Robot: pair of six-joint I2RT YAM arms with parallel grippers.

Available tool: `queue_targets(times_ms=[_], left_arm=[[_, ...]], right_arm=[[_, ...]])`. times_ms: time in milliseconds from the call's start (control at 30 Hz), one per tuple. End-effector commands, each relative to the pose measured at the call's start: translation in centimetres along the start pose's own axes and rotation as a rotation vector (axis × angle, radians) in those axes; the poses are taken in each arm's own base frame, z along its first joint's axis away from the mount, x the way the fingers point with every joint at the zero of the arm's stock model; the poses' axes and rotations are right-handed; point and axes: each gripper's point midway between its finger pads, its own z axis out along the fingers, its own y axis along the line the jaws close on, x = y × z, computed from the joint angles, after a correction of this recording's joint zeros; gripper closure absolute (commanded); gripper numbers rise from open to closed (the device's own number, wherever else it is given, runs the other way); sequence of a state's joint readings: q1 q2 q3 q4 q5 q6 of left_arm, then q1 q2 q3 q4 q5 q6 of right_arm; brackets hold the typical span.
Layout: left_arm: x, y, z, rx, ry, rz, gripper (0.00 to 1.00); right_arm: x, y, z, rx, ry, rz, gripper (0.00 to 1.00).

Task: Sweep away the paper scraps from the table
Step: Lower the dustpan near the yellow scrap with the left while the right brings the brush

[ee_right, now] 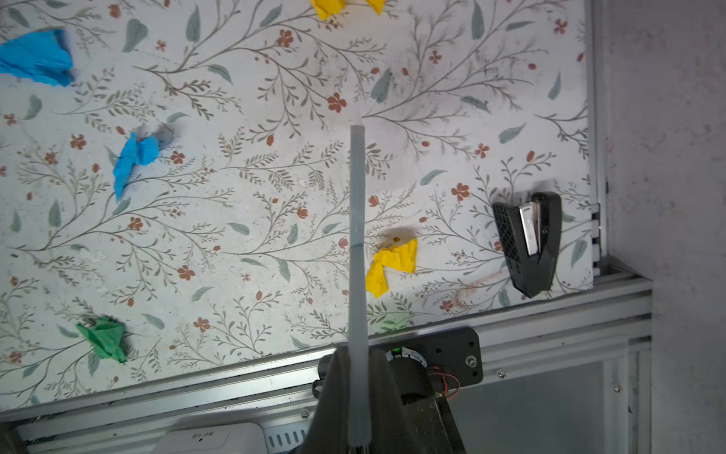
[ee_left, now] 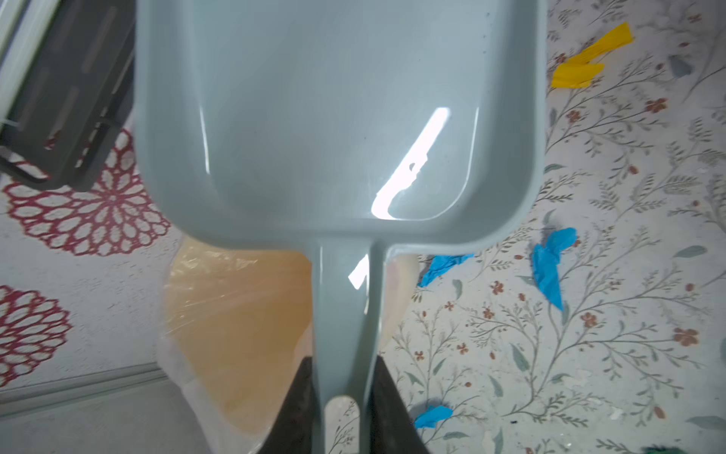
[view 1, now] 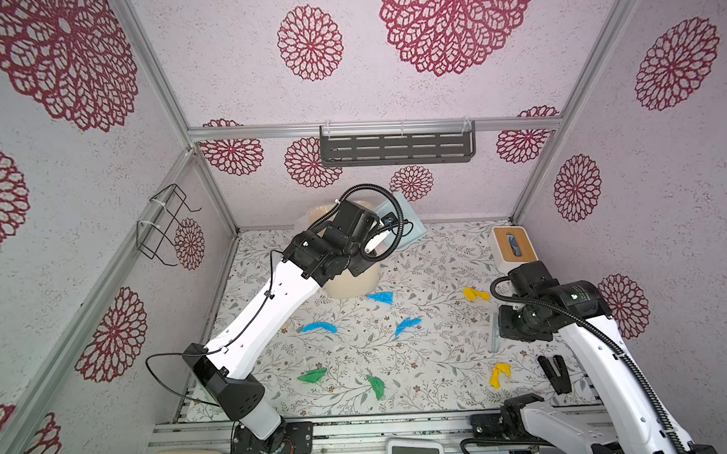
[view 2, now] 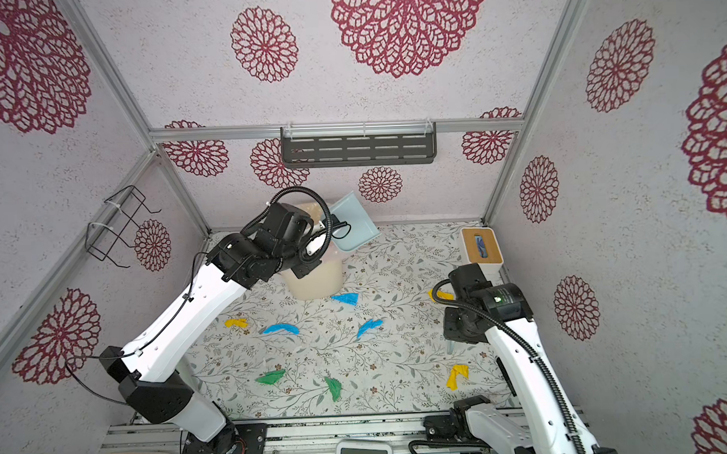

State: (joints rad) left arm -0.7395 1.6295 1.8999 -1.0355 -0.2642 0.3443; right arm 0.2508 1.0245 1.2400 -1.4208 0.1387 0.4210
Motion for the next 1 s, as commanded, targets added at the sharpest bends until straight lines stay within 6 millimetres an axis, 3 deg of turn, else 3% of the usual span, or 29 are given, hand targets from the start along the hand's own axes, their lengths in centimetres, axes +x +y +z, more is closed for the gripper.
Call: queue_targets(times_ms=[0,133,233,367,600,700,967], left_arm=[[-1.0,-4.3,0.4,0.169,-0.068,-0.082,1.00],[-0.1,-8.4,1.8,0.297,-0.046,-0.094,1.00],[0.5,-10.4,2.7,0.355,-0.019,-0.093,1.00],[0.9,-12.1,3.1,0.413,0.008,-0.084,1.00],[1.5,-15.1,3.0,0.517,0.038,-0.078,1.00],[2.0,-16.0,3.3,0.544,0.061,-0.074,1.00],[3.4,-17.9,4.1,0.612,0.124,-0.067,1.00]], right_arm=[[0.9,-2.1,-0.7,0.094,-0.020,0.090,1.00],[1.7,-1.1,-0.7,0.024,-0.010,0.106,1.00],[2.8,-3.0,-0.1,0.124,0.008,0.132,1.00],[4.1,-4.3,1.5,0.204,0.028,0.213,1.00],[3.3,-6.5,1.6,0.345,-0.022,0.219,1.00],[4.3,-6.8,3.0,0.391,0.037,0.196,1.00],[5.7,-6.1,4.3,0.375,0.114,0.218,1.00]])
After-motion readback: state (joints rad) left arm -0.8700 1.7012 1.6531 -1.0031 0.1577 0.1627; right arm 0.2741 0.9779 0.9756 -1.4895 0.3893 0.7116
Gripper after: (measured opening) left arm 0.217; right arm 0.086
